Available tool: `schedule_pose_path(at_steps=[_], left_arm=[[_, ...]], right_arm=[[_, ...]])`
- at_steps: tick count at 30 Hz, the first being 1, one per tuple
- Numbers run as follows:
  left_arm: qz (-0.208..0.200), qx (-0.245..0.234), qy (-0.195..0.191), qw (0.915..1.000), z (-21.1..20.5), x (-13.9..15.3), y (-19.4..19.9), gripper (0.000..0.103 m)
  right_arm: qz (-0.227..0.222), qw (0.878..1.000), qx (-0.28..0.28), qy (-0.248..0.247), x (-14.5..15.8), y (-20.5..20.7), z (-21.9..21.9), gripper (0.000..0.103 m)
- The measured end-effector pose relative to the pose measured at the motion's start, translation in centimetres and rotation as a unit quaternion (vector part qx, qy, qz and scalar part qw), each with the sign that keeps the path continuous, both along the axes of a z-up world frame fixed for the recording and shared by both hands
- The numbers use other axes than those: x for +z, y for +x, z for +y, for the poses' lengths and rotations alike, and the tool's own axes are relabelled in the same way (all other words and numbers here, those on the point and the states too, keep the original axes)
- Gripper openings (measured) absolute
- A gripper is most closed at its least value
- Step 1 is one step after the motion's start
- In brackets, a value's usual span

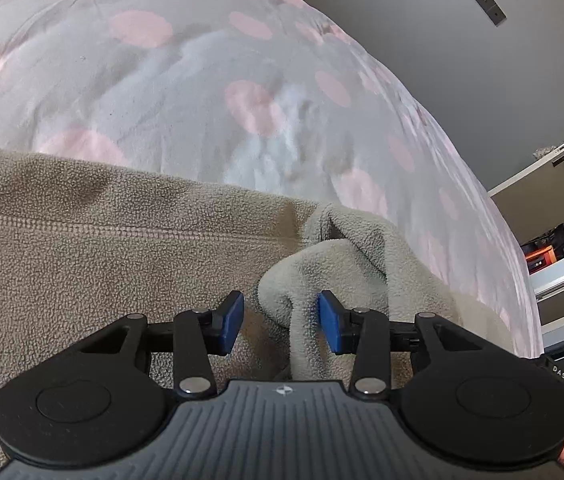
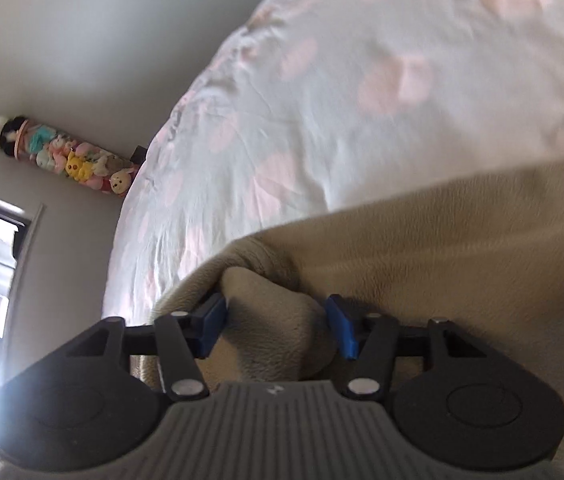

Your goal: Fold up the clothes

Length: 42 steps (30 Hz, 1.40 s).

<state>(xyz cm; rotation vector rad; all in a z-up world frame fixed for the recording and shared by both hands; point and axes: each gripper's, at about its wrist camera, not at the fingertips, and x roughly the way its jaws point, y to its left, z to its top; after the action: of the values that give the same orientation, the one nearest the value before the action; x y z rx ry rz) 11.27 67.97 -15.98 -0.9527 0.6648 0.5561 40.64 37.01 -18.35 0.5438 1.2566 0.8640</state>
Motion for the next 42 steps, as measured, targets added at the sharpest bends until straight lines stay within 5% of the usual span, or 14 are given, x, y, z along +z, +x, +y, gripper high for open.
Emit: schedule_pose_path(at_steps=[3,5,7,10,13,22,23,26,30,34,38,42], left_arm=[[-0.007,-0.006,0.011,0.9999,-0.1,0.2,0.3,0.03],[-0.011,-0.009,0.018,0.9997,-0.2,0.3,0.5,0.021],[-0.013,-0.028,0.077,0.9966,-1.2,1.7,0.5,0.017],[-0.019,-0.059,0.142,0.9878,-2.1,3.3,0.0,0.014],[0.009,-0.083,0.159,0.9837,-2.6,2.7,0.4,0.013],[0.029,-0.076,0.154,0.9847,-2.6,0.3,0.0,0.014],[0.026,-0.073,0.148,0.9859,-2.6,0.5,-0.3,0.014],[0.028,-0.076,0.161,0.9837,-3.1,1.6,-1.6,0.017],[0.027,-0.048,0.182,0.9818,-3.6,3.4,-3.8,0.018],[-0.014,-0.049,0.181,0.9822,-5.2,5.1,-4.2,0.022],[-0.026,-0.089,0.204,0.9746,-8.4,5.6,-1.4,0.046],[-0.011,-0.107,0.206,0.9727,-10.6,3.8,0.6,0.043]], right_arm=[[0.006,1.0,-0.008,0.021,-1.1,0.0,-0.1,0.035],[-0.063,0.998,0.019,0.017,0.3,-1.0,0.2,0.026],[-0.139,0.989,0.048,0.01,2.0,-2.2,0.6,0.02],[-0.313,0.943,0.111,0.0,5.2,-5.1,0.9,0.017],[-0.387,0.909,0.146,-0.045,4.6,-6.2,1.4,0.014],[-0.343,0.926,0.101,-0.12,0.2,-4.5,1.9,0.014],[-0.335,0.929,0.097,-0.122,0.2,-4.4,1.9,0.016],[-0.333,0.928,0.082,-0.145,1.1,-4.4,1.3,0.043],[-0.346,0.927,0.067,-0.131,3.4,-5.9,-0.8,0.044],[-0.356,0.928,0.08,-0.077,5.8,-8.5,-1.7,0.044],[-0.402,0.904,0.135,-0.058,6.8,-11.9,0.4,0.057],[-0.426,0.889,0.157,-0.064,5.7,-14.3,2.0,0.067]])
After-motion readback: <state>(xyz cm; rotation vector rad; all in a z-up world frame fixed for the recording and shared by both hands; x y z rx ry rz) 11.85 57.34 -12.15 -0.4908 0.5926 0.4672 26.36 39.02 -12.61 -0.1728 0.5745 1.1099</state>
